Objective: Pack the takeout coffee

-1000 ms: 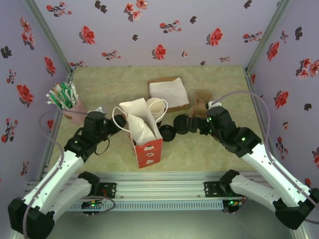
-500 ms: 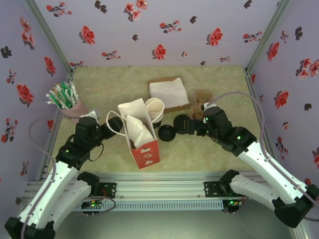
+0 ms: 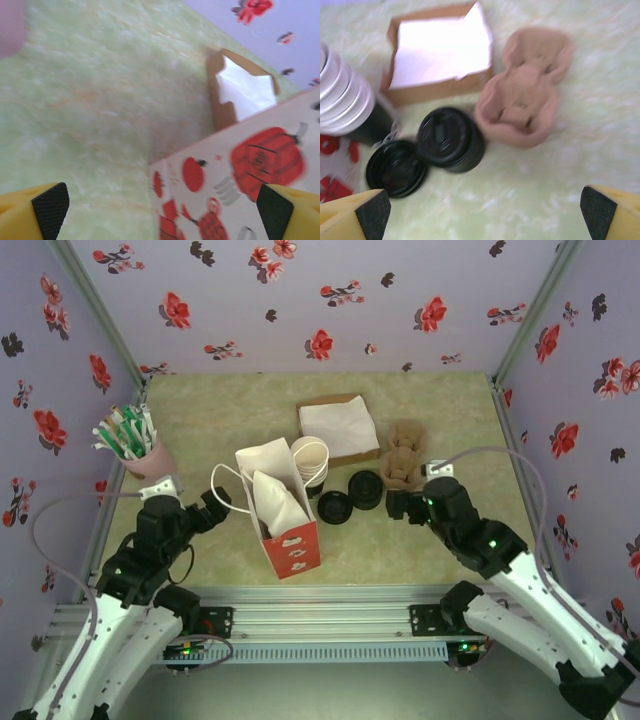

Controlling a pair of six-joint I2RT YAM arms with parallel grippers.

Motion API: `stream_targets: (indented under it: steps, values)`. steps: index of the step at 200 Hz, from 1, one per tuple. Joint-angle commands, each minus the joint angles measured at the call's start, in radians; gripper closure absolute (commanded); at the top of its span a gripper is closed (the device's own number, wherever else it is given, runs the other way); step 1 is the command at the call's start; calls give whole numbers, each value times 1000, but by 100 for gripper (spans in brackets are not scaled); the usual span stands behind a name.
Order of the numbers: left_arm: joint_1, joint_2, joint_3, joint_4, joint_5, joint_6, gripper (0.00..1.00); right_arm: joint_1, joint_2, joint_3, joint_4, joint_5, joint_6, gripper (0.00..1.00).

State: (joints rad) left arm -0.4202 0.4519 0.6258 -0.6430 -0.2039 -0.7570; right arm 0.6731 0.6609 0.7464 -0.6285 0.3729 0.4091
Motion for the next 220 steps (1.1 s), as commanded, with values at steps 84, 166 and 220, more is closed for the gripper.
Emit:
stream_targets:
  steps: [84,166,220]
  values:
    - [36,41,-302,518,-283,520,1,-268,-140,-404,592,342,-133,1]
    - [222,333,-320,808,-235,632,1,-513,289,-473,1007,308,-106,1]
    - [299,594,-384,1162,-112,718,1,-560,617,-423,1294,278,-166,1]
